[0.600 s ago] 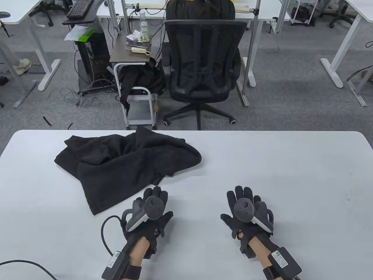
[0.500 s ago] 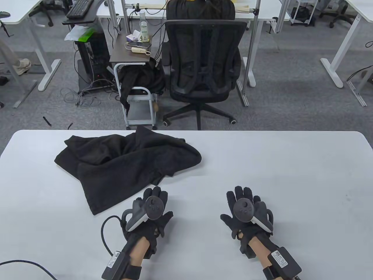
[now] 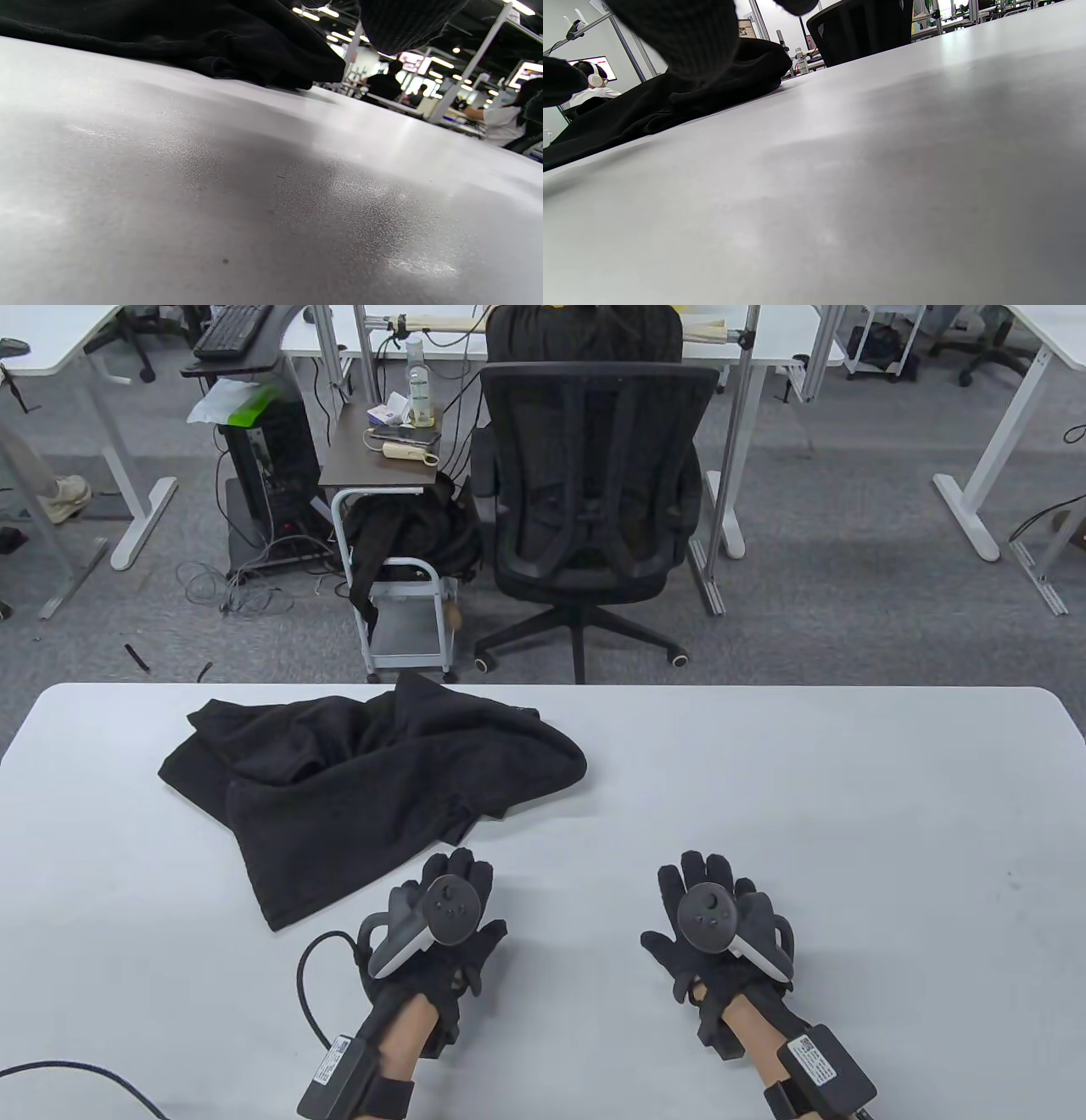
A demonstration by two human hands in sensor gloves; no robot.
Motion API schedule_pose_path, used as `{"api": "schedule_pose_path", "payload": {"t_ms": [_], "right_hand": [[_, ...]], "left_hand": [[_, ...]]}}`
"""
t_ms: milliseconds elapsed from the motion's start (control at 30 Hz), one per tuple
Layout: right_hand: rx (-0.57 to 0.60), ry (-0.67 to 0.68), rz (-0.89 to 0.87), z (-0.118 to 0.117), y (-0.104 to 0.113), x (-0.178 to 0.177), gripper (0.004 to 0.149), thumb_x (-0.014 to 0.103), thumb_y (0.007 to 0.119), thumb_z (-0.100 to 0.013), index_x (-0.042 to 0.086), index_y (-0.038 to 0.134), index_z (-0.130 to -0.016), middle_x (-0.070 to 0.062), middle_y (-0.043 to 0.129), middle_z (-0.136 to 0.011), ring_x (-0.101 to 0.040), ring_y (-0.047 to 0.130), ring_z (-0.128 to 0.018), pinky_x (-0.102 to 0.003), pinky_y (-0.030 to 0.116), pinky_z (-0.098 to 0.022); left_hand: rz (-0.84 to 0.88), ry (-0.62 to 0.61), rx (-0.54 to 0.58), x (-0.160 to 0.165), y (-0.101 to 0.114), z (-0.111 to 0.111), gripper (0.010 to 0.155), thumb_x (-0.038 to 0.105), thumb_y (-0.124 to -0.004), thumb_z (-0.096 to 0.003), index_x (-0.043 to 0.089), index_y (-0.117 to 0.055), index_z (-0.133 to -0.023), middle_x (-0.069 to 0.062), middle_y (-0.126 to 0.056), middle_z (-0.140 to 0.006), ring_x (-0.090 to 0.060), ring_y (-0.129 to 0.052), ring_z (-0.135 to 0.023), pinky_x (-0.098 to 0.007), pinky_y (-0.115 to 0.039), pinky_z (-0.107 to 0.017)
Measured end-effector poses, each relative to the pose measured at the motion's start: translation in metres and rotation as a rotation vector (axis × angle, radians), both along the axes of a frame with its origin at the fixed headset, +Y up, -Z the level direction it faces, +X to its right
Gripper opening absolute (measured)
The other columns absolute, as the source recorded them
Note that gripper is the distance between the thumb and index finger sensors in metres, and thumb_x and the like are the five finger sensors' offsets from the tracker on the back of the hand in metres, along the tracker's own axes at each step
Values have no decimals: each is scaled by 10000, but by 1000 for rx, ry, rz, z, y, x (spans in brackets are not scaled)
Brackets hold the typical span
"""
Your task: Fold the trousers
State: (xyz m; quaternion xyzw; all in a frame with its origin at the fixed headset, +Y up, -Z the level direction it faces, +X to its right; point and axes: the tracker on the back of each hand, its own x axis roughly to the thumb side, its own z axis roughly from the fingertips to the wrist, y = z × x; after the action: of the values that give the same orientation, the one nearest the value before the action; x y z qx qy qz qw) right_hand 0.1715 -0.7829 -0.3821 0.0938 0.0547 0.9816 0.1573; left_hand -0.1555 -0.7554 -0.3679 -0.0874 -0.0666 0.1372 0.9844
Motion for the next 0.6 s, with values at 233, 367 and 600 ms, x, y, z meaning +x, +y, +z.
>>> {"api": "schedule_pose_path", "payload": {"t_ms": [233,367,600], "right_hand": [[5,6,-24,0,3,1,829,564,728,-452,204,353,-1097,-137,202,-1150,-475,190,-1059,-694,228,-721],[4,7,-37,0,3,1,825,561,729,-453,200,359,-1096,-141,215,-1150,-477,203,-1059,-694,237,-721],[-11,-2,-32,-2,-1,3,820,559,729,-454,195,371,-1095,-144,233,-1150,-477,231,-1061,-693,257,-723]], "left_hand": [[65,16,86,-5,18,0,700,560,-725,-491,360,-421,-1089,8,-350,-1240,-346,-366,-1136,-580,-428,-792],[98,77,158,-20,35,-5,671,541,-750,-492,336,-495,-1078,-1,-440,-1222,-353,-447,-1112,-570,-470,-784],[204,238,146,-68,53,-34,712,554,-759,-493,338,-440,-1092,7,-388,-1238,-354,-379,-1137,-592,-410,-796]]}}
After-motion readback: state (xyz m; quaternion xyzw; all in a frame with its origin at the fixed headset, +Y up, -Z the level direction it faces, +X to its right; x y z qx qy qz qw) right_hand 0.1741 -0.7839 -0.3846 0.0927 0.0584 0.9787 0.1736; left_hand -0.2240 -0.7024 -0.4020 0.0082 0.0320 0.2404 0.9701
